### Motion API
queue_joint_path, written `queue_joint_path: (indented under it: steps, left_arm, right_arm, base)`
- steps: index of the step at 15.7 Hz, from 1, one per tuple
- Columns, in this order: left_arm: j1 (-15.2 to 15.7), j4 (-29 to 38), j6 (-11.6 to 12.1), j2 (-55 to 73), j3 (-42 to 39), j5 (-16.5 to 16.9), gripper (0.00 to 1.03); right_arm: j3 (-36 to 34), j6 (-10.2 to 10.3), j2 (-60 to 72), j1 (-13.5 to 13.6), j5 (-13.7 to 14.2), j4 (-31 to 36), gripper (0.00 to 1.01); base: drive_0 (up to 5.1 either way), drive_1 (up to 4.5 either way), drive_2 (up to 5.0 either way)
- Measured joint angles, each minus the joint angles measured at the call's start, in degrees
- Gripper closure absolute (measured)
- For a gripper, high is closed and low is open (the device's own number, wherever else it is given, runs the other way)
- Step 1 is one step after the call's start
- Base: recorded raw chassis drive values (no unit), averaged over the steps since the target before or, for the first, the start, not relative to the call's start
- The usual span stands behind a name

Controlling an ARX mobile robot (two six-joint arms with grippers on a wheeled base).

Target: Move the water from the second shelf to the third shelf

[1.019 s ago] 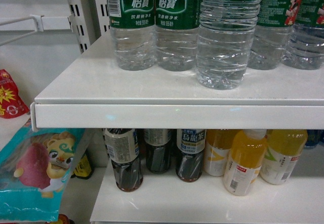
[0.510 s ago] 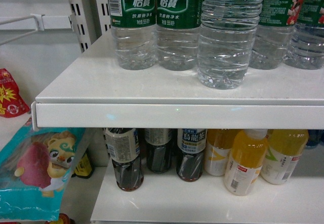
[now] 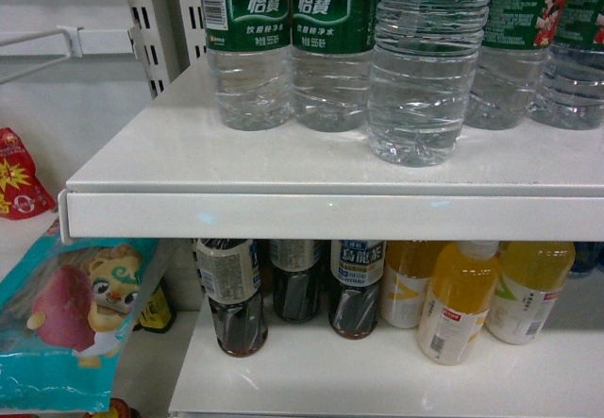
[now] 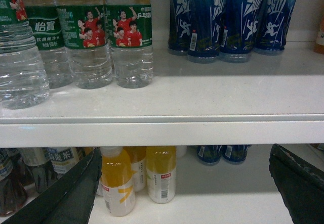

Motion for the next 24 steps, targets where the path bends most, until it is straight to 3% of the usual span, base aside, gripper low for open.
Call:
queue_joint_path:
  steps: [24]
  left_arm:
    - [0.0,-0.1,0.0,0.0,0.0,0.0,0.05]
  right_arm:
    - [0.0,0.0,0.0,0.0,0.0,-0.1,0.03]
  base:
    - [0.0,0.0,0.0]
